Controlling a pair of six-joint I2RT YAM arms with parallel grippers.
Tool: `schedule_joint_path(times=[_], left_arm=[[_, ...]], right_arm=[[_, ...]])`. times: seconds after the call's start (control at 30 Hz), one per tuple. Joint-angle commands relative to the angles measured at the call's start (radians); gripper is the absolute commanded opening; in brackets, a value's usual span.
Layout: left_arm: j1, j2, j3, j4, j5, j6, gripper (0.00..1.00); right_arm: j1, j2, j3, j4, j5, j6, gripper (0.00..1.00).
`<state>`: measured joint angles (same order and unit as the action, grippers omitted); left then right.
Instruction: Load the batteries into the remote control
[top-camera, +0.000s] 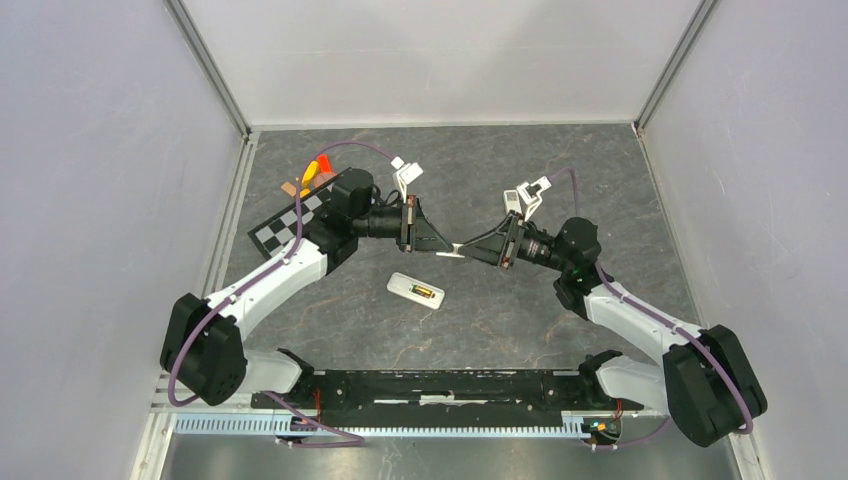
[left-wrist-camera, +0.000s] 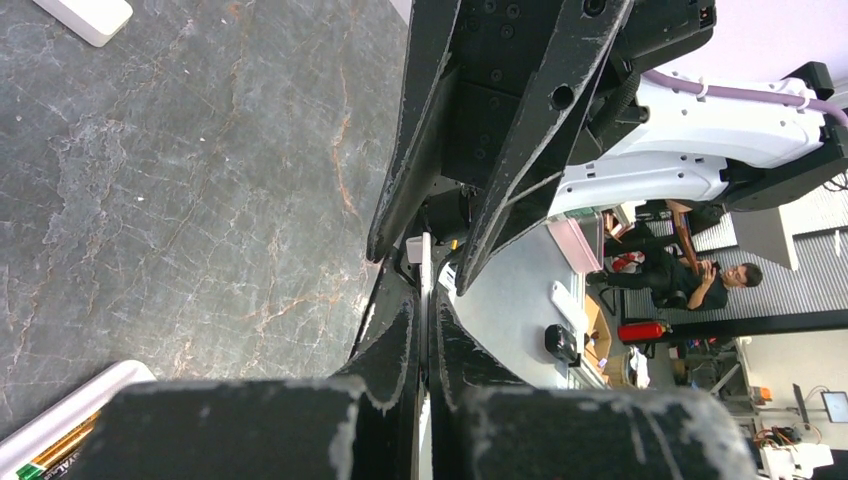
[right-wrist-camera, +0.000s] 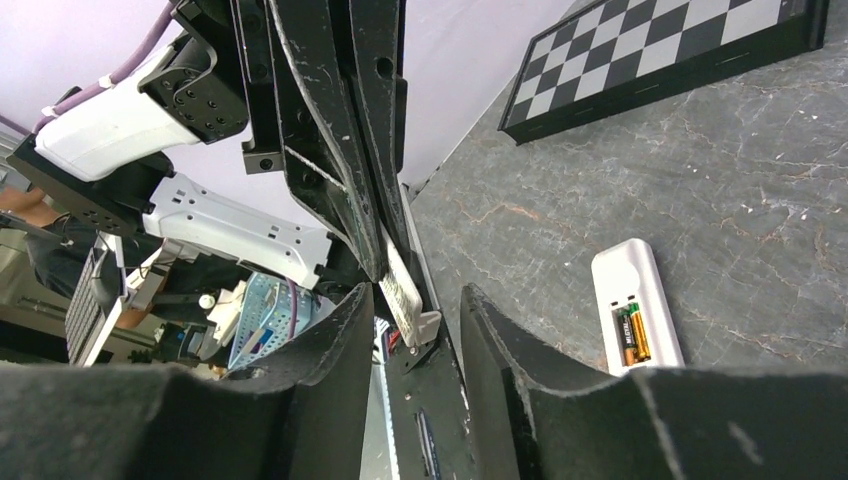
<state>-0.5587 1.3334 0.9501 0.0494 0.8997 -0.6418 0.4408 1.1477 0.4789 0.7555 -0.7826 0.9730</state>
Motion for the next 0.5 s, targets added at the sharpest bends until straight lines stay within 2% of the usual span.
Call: schedule_joint_path(times=[0.0, 0.1, 0.3, 0.33, 0.37, 0.4, 0.47], left_arm=[[-0.002, 0.0, 0.033, 0.04, 0.021, -0.005, 0.02], [-0.001, 0.001, 0.032, 0.041, 0.022, -0.006, 0.02], [-0.001, 0.004, 0.028, 0.052, 0.022, -0.018, 0.04], [-0.002, 0.004, 0.026, 0.051, 0.017, -0.02, 0.13], [-0.002, 0.001, 0.026, 0.046, 0.004, -0.019, 0.29], [-0.001, -0.002, 0.026, 0.022, -0.024, -0.012, 0.49], [0.008, -0.01, 0.019, -0.042, -0.166, 0.003, 0.75]], right_arm=[[0.005, 0.008, -0.009, 0.053, -0.013, 0.013, 0.41], [0.008, 0.011, -0.012, 0.087, -0.025, 0.036, 0.33], [0.009, 0.006, -0.015, 0.106, -0.001, 0.049, 0.07], [0.009, 0.006, -0.017, 0.106, 0.006, 0.05, 0.04], [0.008, 0.005, -0.02, 0.104, 0.018, 0.049, 0.0], [0.008, 0.004, -0.024, 0.097, 0.028, 0.049, 0.0], [0.009, 0.006, -0.025, 0.064, 0.041, 0.022, 0.0]])
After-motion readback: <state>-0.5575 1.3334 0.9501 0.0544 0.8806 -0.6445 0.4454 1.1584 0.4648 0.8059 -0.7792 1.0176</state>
